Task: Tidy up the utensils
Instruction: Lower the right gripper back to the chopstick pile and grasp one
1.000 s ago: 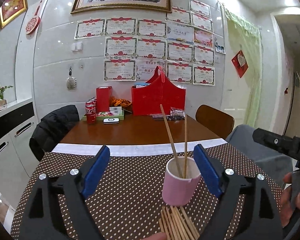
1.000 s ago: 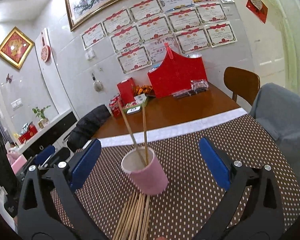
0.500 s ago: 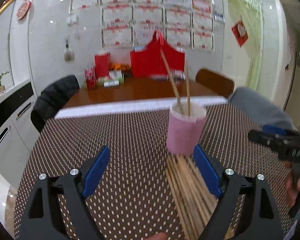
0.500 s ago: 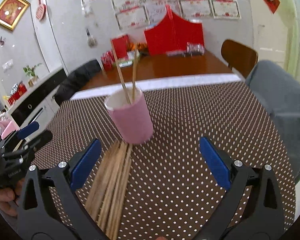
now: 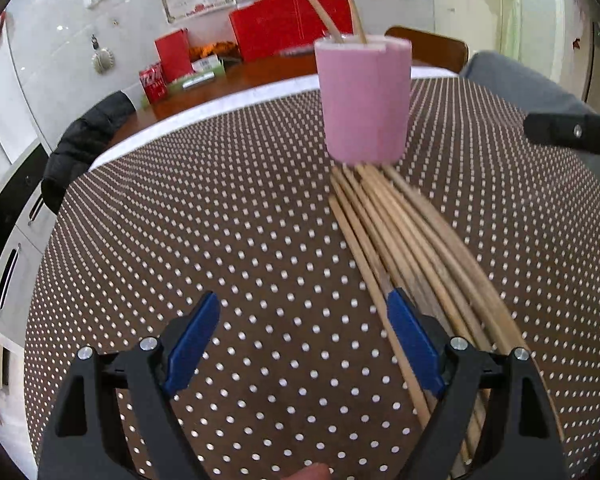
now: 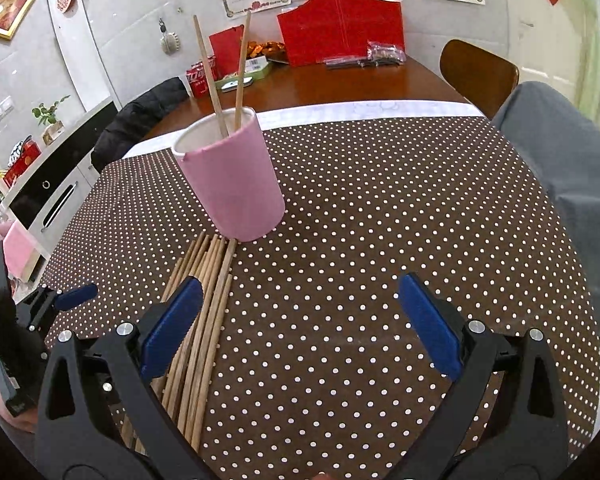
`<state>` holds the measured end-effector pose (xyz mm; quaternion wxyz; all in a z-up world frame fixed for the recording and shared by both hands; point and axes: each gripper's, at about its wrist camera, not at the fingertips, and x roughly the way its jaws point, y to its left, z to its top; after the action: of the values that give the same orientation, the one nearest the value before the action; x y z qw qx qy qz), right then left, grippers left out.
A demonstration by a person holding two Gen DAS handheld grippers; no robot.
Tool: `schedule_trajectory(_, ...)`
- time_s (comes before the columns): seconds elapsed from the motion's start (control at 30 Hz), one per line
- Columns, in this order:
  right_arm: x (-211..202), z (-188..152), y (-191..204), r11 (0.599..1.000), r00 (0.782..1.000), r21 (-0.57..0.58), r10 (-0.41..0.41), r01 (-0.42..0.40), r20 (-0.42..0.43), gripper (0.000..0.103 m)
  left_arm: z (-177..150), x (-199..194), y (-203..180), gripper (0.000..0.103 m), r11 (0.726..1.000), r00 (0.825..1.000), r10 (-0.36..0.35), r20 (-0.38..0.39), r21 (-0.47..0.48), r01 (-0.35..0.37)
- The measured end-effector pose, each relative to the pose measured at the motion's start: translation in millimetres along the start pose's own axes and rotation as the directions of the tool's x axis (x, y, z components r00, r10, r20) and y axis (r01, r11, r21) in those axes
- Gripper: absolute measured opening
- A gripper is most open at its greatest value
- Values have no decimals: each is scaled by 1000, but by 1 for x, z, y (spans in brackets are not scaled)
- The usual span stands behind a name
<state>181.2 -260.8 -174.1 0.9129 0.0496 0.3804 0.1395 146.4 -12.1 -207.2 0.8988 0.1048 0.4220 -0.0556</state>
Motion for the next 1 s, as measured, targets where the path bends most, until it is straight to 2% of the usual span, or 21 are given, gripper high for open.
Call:
schedule_trajectory(0.4, 24, -10, 18, 995, 995, -97, -36, 26, -97, 97, -9, 8, 0, 85, 997, 999, -33, -14, -69, 32)
schedule_trajectory(0.5, 30, -14, 21, 992, 992, -120, -43, 29, -118, 97, -13, 3, -10, 85, 999, 1000, 16, 0, -42, -16)
schedule_trajectory(0.63, 33, -19, 25, 988, 989, -150, -48, 27, -138, 97, -16, 5, -7, 85, 997, 999, -30, -32, -67, 28)
schedule_trajectory(0.8, 44, -34, 39, 967, 972, -254, -76, 18, -224, 97, -18, 4, -4, 85, 997, 999, -39, -38, -73, 36)
schedule_trajectory(0.9, 45, -41, 50, 947, 964, -319, -117, 36, -238, 97, -18, 3, -5, 85, 998, 999, -33, -39, -63, 30)
schedule_trajectory(1.0, 48, -49, 58, 941, 961, -336, -123, 34, -247, 97, -15, 3, -4, 85, 998, 999, -21, -40, -52, 19)
